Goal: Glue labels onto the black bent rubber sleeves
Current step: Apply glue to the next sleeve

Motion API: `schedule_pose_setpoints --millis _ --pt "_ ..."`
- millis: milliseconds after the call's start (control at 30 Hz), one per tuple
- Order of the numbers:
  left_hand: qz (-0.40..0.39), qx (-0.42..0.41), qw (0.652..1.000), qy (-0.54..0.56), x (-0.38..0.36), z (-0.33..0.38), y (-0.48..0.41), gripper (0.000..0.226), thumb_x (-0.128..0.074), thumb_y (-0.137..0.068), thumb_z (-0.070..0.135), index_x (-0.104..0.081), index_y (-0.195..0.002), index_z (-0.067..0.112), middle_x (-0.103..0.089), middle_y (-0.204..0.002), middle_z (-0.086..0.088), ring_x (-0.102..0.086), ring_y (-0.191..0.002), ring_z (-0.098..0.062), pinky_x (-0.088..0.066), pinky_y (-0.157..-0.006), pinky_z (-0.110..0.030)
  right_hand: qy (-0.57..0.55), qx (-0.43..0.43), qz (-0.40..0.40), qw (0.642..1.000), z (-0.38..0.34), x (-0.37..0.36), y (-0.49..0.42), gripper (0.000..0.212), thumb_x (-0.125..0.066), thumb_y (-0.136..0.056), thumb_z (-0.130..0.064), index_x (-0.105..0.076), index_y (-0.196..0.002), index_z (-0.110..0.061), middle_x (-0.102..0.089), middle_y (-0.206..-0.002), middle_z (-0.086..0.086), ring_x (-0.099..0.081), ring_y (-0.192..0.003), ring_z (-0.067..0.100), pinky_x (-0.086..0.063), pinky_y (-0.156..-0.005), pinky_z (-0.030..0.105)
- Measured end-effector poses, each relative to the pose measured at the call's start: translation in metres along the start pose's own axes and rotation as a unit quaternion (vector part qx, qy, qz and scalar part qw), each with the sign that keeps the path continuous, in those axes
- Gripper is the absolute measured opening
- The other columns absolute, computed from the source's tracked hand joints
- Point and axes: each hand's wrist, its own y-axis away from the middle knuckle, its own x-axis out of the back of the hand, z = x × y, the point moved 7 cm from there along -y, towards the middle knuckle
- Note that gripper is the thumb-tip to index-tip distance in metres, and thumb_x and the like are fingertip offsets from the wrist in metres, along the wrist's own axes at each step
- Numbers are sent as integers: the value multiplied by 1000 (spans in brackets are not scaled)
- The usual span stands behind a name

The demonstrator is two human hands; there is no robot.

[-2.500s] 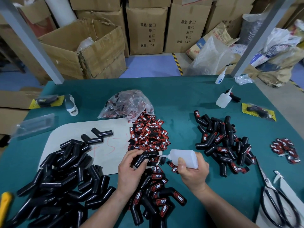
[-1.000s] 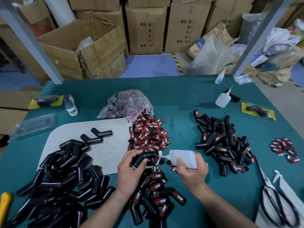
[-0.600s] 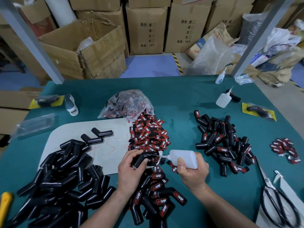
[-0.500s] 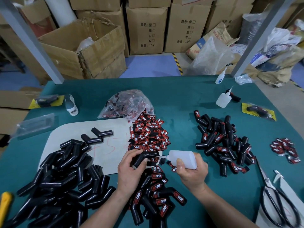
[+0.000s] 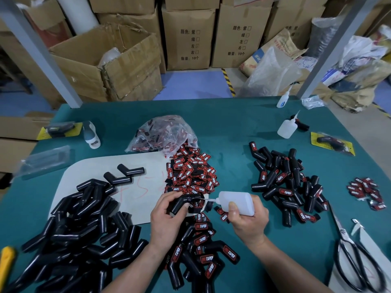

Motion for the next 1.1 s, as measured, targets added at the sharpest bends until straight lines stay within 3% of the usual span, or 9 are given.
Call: schedule_pose_setpoints --millis 100,333,433,533,667,833,900,1000,1100 --pt "2 -5 1000 -3 1 0 0 57 -82 -84 0 -72 -104 52 -69 -112 20 -66 -108 0 -48 -85 -6 7 20 -1 1000 -2 0 -1 75 -50 -94 -60 -58 -66 9 -52 -49 10 -50 -57 16 -35 -52 3" --pt "6 11 1000 15 2 -3 -1 51 -81 -85 4 -73 -107 50 -70 -114 21 -65 -111 1 -47 -91 -6 -11 -22 24 999 5 9 -12 74 -52 -92 -63 -56 -68 7 -49 -52 8 -47 -53 15 -34 -41 17" --pt "7 19 1000 4 3 -5 -2 42 -82 -85 9 -71 -110 43 -70 -114 23 -63 -114 2 -44 -96 -6 -8 -23 24 999 5 9 -11 73 -52 -92 -63 -57 -69 6 -48 -56 1 -45 -56 10 -35 -46 10" --pt "8 23 1000 1 3 -5 -1 40 -82 -85 9 -71 -110 39 -69 -114 24 -63 -113 4 -43 -95 -5 -6 -15 18 1000 4 8 -10 73 -52 -93 -61 -58 -69 7 -50 -55 3 -46 -56 9 -36 -46 11" --pt "10 24 1000 7 3 -3 -1 41 -81 -85 3 -71 -109 35 -69 -111 24 -63 -110 5 -43 -93 -4 -9 -12 11 1000 4 6 -8 74 -52 -93 -61 -58 -69 9 -48 -59 -3 -45 -59 1 -33 -55 -2" --pt "13 19 1000 15 2 -1 -1 41 -80 -85 0 -71 -108 32 -69 -111 20 -65 -109 2 -45 -92 -5 -2 0 1 1000 4 4 -8 74 -52 -93 -60 -58 -68 9 -49 -58 -3 -47 -62 -1 -33 -59 -6" --pt "12 21 1000 15 2 -2 -1 41 -80 -85 0 -71 -109 32 -69 -112 20 -64 -109 2 -45 -92 -5 5 5 3 1000 5 4 -6 74 -52 -93 -60 -58 -68 9 -53 -53 4 -50 -60 4 -35 -56 -4" --pt "12 17 1000 18 2 -3 -1 42 -80 -85 -1 -72 -108 33 -69 -111 20 -65 -109 0 -45 -92 -6 22 9 13 1000 5 5 -5 75 -52 -93 -61 -58 -67 8 -54 -51 9 -51 -59 16 -38 -50 9" --pt "13 15 1000 20 3 -3 0 45 -80 -85 -1 -73 -107 37 -69 -112 20 -65 -110 -1 -46 -92 -7 29 16 18 999 4 5 -6 74 -52 -93 -61 -58 -66 8 -54 -51 10 -51 -58 17 -38 -44 16"
